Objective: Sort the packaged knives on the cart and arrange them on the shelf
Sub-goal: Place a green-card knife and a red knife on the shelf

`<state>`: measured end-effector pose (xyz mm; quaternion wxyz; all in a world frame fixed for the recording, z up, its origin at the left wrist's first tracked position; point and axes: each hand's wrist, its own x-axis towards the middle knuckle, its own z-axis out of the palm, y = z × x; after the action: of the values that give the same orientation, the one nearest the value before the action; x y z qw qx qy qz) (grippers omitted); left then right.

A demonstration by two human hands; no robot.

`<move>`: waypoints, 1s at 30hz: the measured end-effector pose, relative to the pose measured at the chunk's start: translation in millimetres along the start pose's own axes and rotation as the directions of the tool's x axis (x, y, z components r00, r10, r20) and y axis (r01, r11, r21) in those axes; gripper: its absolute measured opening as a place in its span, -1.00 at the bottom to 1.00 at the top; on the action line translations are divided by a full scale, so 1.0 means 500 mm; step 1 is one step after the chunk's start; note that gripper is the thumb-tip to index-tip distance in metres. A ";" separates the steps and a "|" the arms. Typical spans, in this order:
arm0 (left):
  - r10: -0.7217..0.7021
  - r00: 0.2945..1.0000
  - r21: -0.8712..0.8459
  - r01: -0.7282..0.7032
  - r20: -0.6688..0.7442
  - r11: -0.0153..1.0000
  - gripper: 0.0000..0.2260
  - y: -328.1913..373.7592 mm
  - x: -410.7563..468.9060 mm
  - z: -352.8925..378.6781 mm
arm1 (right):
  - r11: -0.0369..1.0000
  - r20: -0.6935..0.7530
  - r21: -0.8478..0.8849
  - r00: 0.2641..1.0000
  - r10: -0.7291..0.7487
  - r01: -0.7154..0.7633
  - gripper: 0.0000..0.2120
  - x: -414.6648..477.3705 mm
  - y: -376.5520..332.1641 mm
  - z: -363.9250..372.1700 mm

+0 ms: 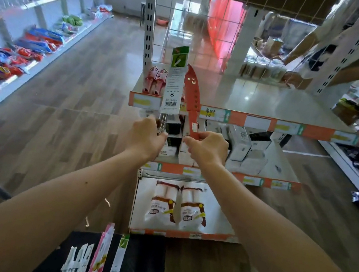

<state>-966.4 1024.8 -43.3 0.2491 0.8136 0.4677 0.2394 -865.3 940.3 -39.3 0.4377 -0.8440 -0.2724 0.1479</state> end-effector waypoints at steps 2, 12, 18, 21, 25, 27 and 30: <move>0.018 1.000 0.011 -0.018 0.015 1.000 -0.72 0.003 0.041 0.007 | 1.000 -0.014 -0.013 1.000 0.002 -0.002 -0.82 0.033 -0.007 0.006; 0.093 0.993 0.002 -0.094 0.068 0.996 -0.72 0.074 0.192 0.075 | 1.000 -0.058 0.000 0.998 0.030 -0.030 -0.85 0.186 -0.005 0.004; 0.050 0.997 0.024 -0.052 0.066 0.998 -0.74 0.143 0.288 0.133 | 0.999 -0.030 -0.037 0.999 0.020 -0.021 -0.84 0.328 0.015 -0.051; 0.036 0.996 0.053 -0.040 0.079 0.998 -0.73 0.185 0.339 0.163 | 0.997 -0.016 -0.068 0.999 0.031 -0.032 -0.81 0.404 0.023 -0.088; -0.009 0.995 0.087 0.000 0.095 0.996 -0.73 0.229 0.393 0.203 | 0.997 -0.039 -0.051 0.998 0.049 -0.051 -0.78 0.492 0.036 -0.120; -0.010 0.994 0.092 -0.001 0.111 0.996 -0.77 0.240 0.411 0.224 | 0.997 -0.038 -0.056 0.998 0.051 -0.053 -0.77 0.525 0.046 -0.131; -0.025 0.990 0.089 0.012 0.142 0.996 -0.85 0.251 0.427 0.253 | 0.997 -0.028 -0.058 0.998 0.057 -0.059 -0.78 0.558 0.065 -0.140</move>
<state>-711.3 1134.9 -27.2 0.2482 0.8344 0.4663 0.1574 -594.8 1043.4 -28.9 0.4119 -0.8658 -0.2462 0.1415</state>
